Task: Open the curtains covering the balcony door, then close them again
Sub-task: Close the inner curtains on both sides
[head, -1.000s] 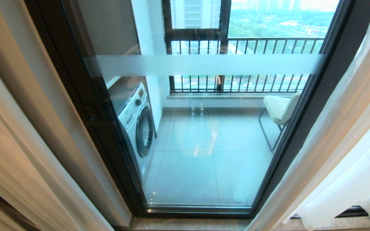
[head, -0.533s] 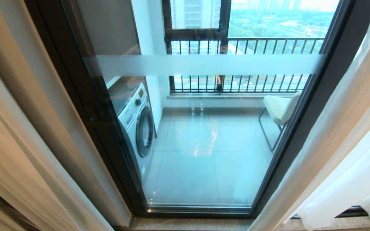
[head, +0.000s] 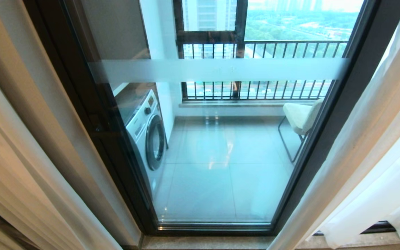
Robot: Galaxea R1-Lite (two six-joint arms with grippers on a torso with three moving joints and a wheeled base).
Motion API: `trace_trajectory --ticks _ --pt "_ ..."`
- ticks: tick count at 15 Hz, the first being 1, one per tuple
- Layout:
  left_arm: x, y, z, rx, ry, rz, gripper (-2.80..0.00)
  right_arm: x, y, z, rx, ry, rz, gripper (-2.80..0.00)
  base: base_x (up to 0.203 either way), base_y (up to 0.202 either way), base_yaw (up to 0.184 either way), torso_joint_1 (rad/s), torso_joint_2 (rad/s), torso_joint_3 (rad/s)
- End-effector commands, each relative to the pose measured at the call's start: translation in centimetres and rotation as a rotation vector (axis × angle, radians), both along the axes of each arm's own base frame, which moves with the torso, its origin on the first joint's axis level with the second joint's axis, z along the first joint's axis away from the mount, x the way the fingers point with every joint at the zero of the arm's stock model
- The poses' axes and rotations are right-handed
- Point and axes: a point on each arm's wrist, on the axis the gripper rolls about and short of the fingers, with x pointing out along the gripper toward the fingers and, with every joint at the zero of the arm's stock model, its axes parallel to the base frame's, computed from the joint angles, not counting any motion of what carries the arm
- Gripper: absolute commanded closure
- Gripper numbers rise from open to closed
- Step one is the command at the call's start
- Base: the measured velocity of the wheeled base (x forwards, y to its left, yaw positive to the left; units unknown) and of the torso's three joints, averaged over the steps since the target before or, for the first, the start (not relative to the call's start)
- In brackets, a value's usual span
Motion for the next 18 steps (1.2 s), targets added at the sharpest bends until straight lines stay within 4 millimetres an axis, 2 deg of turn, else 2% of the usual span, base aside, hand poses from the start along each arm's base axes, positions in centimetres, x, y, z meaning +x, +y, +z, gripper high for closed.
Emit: trace_trajectory --ticks 1,8,18 --pt "-0.01 0.00 0.03 0.000 -0.002 0.000 0.00 0.00 0.00 0.00 -0.001 0.000 0.000 0.00 0.000 0.000 0.000 0.000 0.00 0.000" --pt "-0.01 0.00 0.02 0.000 -0.001 -0.001 0.00 0.00 0.00 0.00 -0.001 0.000 0.000 0.00 0.000 0.156 -0.002 0.003 0.00 0.001" --pt "-0.01 -0.01 0.05 0.037 -0.003 -0.005 0.00 0.00 0.00 0.00 -0.002 0.000 0.000 0.00 0.000 0.000 0.000 0.000 0.00 0.000"
